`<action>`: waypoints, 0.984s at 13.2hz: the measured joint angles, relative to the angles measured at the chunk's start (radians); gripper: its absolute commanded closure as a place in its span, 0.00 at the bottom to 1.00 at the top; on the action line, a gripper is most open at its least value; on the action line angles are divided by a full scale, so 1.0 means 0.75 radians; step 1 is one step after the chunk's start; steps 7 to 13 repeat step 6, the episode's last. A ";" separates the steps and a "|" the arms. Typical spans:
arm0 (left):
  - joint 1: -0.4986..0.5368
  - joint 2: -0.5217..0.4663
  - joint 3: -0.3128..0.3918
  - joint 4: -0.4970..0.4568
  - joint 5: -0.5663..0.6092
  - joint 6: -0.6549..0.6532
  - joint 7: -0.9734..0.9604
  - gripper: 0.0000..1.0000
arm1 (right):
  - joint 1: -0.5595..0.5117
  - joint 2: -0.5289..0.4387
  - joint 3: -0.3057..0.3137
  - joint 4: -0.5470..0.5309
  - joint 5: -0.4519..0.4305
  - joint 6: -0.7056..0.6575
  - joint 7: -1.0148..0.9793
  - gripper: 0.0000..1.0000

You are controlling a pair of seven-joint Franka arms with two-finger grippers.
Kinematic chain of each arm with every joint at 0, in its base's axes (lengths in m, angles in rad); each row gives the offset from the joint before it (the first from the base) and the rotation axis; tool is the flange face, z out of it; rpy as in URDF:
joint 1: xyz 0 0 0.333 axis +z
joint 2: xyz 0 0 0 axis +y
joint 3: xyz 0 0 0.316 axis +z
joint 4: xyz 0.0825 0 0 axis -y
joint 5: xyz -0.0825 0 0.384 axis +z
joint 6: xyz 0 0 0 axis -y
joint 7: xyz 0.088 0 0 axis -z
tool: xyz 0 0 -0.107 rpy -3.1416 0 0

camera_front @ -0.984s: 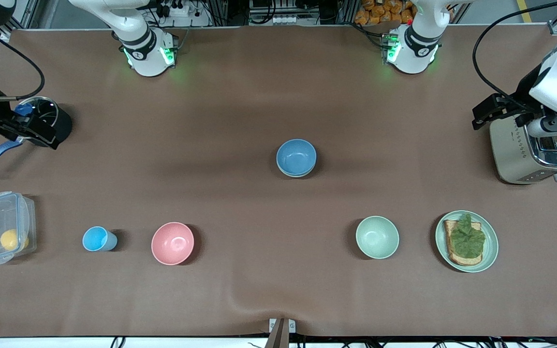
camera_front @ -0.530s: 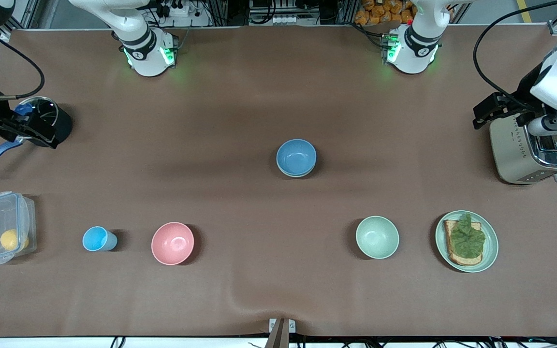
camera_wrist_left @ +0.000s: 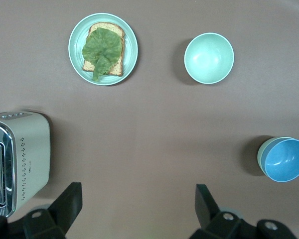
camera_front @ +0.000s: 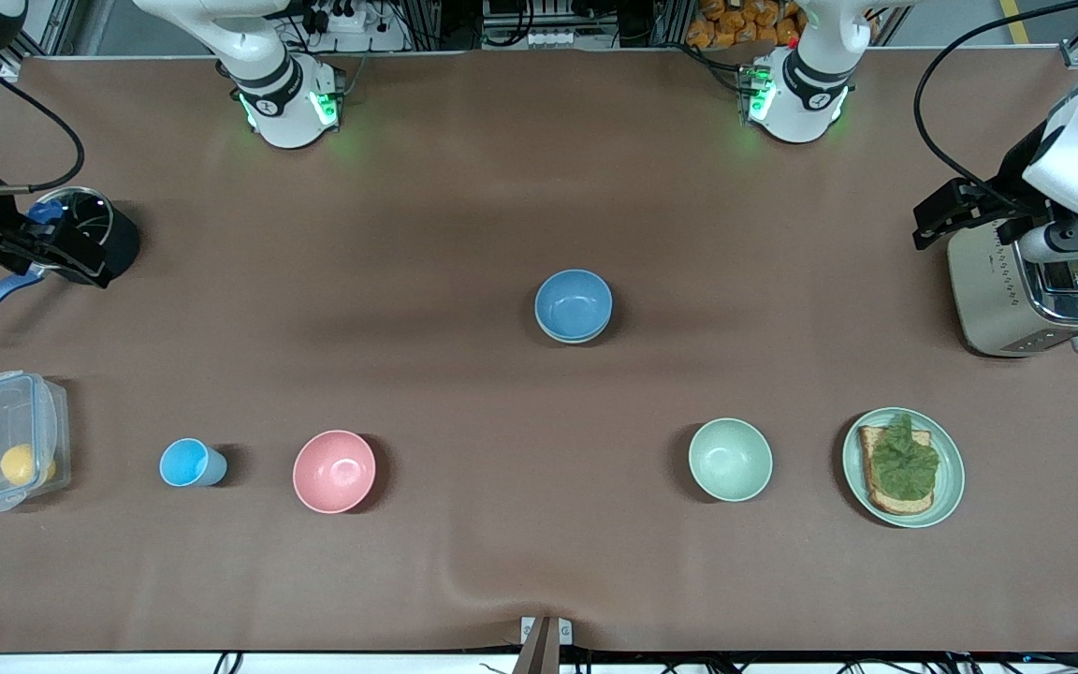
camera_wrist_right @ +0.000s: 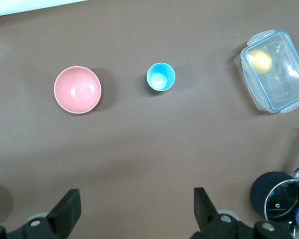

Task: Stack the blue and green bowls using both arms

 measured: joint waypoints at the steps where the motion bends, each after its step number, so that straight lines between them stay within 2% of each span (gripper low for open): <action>1: 0.000 0.000 0.000 0.000 0.000 0.000 0.000 0.00 | 0.000 0.000 0.000 0.000 0.000 -0.001 -0.009 0.00; 13: -0.005 -0.001 0.001 0.001 0.000 -0.037 0.000 0.00 | 0.000 0.000 0.001 -0.001 0.000 -0.014 -0.028 0.00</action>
